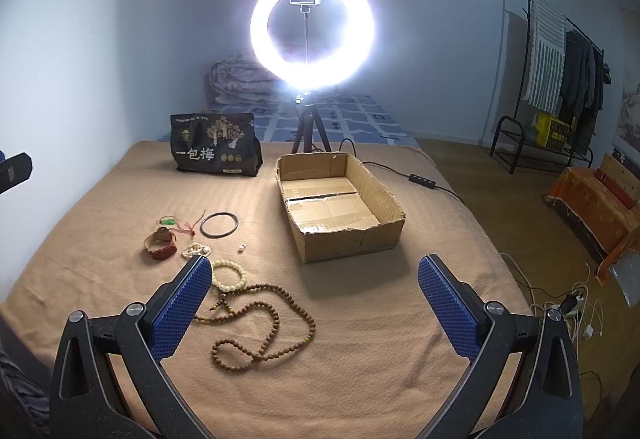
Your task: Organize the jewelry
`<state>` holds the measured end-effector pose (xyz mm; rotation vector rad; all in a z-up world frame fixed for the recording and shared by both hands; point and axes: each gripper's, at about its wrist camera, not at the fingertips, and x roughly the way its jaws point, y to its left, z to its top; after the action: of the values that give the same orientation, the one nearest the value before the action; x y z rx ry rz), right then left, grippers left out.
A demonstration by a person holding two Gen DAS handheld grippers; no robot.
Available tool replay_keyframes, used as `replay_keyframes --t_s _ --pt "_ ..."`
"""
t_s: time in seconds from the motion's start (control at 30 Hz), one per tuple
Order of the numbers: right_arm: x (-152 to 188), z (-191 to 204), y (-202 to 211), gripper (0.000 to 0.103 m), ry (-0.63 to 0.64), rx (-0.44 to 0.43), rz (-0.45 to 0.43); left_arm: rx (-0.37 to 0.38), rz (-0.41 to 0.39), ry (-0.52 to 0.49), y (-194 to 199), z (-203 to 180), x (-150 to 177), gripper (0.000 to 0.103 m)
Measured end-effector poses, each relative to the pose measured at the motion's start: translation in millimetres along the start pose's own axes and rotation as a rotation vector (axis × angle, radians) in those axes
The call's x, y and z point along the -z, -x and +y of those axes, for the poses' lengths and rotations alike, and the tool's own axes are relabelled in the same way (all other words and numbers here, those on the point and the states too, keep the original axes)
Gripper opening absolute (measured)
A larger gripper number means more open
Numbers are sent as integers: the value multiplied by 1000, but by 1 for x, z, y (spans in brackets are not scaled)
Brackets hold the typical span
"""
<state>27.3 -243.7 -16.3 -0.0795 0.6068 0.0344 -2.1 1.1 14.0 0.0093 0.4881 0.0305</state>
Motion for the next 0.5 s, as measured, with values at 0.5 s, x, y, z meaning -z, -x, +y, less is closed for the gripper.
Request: replay_keyframes --t_s 0.5 --pt "0 0 0 102 -1 0 2 -1 2 -2 0 0 4 103"
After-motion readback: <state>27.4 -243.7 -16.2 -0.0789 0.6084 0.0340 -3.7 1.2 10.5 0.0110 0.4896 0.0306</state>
